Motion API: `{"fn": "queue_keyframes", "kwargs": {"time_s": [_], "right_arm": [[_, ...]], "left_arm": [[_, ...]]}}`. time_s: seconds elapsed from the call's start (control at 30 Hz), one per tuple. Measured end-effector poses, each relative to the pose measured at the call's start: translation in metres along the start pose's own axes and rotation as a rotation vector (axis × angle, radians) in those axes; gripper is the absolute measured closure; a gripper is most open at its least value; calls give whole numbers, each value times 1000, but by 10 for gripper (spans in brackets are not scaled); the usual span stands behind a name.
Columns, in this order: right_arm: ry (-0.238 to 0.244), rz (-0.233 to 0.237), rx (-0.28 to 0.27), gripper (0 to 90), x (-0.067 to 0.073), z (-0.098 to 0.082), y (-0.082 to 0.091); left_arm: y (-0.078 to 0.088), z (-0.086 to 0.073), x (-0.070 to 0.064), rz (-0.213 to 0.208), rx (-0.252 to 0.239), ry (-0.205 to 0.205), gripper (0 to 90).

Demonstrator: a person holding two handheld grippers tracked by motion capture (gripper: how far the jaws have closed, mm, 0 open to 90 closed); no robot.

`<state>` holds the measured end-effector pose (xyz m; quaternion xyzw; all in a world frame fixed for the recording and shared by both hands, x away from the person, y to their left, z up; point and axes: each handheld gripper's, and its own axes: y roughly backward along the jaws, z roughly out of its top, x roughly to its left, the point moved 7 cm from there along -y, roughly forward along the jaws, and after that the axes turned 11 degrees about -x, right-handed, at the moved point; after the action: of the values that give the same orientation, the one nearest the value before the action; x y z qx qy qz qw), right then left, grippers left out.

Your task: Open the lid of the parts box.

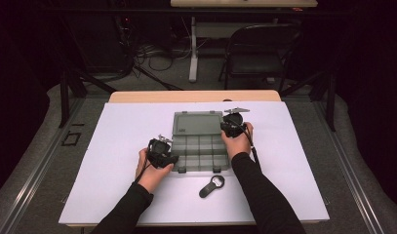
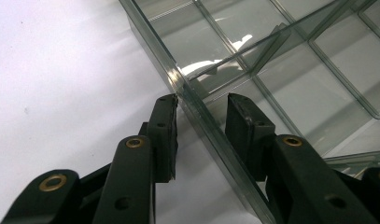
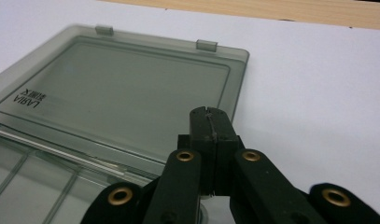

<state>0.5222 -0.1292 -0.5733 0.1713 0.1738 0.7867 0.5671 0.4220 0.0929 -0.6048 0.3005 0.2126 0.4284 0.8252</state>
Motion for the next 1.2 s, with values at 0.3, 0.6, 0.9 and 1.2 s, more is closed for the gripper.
{"fn": "queue_keyframes", "kwargs": {"time_s": [0.3,0.6,0.9,1.2], "right_arm": [[14,-10,1,900,-1,-3,-2],[18,3,-8,873,0,-2,1],[53,33,-34,708,1,1,16],[132,57,-113,604,-3,-6,59]], "left_arm": [[0,0,0,6,-4,6,641],[1,-1,1,-22,-17,27,614],[14,4,4,-49,-48,24,523],[41,18,9,-64,-147,3,468]]}}
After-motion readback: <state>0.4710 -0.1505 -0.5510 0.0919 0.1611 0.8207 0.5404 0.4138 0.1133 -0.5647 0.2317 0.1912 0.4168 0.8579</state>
